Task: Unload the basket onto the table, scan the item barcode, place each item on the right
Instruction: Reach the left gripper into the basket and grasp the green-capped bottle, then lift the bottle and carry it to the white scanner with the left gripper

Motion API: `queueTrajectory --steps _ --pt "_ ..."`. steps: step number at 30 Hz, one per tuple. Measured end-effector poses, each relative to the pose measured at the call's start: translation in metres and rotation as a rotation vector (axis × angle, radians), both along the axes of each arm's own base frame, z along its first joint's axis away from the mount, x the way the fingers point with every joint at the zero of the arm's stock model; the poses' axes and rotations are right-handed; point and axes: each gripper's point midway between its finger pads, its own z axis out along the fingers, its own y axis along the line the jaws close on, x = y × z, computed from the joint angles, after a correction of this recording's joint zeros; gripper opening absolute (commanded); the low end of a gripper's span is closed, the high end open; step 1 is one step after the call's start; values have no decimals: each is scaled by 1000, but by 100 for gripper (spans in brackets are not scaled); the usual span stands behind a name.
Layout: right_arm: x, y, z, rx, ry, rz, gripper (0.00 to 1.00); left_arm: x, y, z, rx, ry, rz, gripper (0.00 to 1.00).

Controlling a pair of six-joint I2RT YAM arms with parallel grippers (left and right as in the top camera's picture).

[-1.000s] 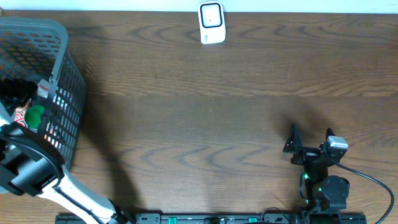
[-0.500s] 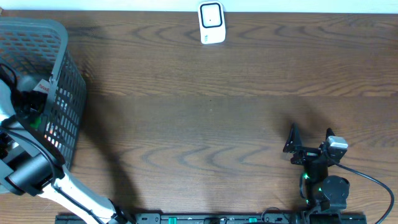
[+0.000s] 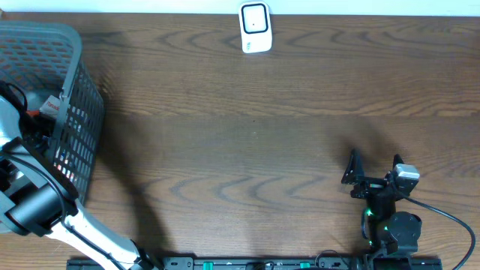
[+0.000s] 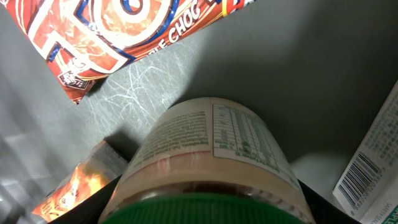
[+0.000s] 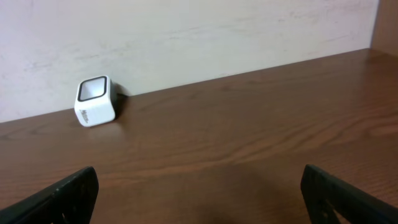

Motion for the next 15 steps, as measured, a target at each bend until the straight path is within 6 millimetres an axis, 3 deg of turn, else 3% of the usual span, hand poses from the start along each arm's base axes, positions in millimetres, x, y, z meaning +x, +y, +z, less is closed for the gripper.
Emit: queueTrajectory --steps 9,12,15 --pt "0 0 0 0 0 0 99 -5 -6 10 -25 20 0 59" --pt "0 0 0 0 0 0 99 3 0 39 8 -28 -1 59" --pt "0 0 0 0 0 0 99 18 10 99 106 -160 -5 60"
